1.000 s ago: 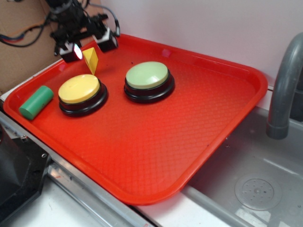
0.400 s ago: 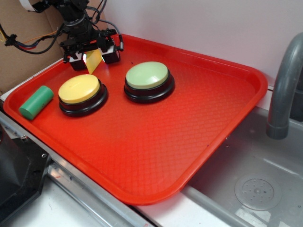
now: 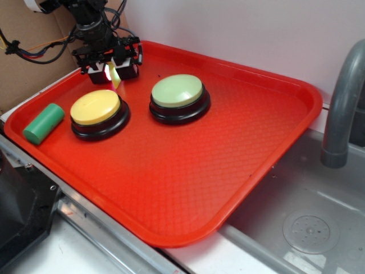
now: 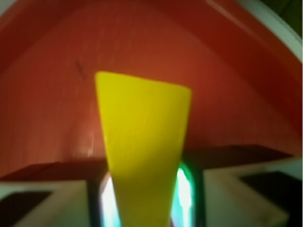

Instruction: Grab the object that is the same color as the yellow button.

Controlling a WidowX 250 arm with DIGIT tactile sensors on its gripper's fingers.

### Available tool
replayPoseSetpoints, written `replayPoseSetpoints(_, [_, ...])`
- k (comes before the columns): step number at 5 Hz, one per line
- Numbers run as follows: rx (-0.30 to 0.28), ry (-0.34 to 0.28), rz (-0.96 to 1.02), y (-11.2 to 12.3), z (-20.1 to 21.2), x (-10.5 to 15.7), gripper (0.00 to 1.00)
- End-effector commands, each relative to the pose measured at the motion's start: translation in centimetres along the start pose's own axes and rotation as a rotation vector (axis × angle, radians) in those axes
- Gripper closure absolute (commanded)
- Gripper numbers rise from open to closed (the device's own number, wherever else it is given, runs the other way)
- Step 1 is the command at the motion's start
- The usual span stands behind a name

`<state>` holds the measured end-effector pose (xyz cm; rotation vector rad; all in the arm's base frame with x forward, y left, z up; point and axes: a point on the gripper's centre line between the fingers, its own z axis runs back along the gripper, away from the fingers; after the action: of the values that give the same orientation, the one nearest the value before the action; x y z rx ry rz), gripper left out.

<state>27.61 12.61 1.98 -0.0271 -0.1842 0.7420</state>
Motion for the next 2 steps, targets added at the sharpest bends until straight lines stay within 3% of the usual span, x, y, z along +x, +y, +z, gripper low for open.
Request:
replayPoseSetpoints(1, [-0.028, -0.031, -0.19, -1.3, 8.2, -0.7, 1.0])
replayPoseSetpoints(2, [-0.075, 0.029, -0.388, -2.8, 10.9, -3.7, 1.0])
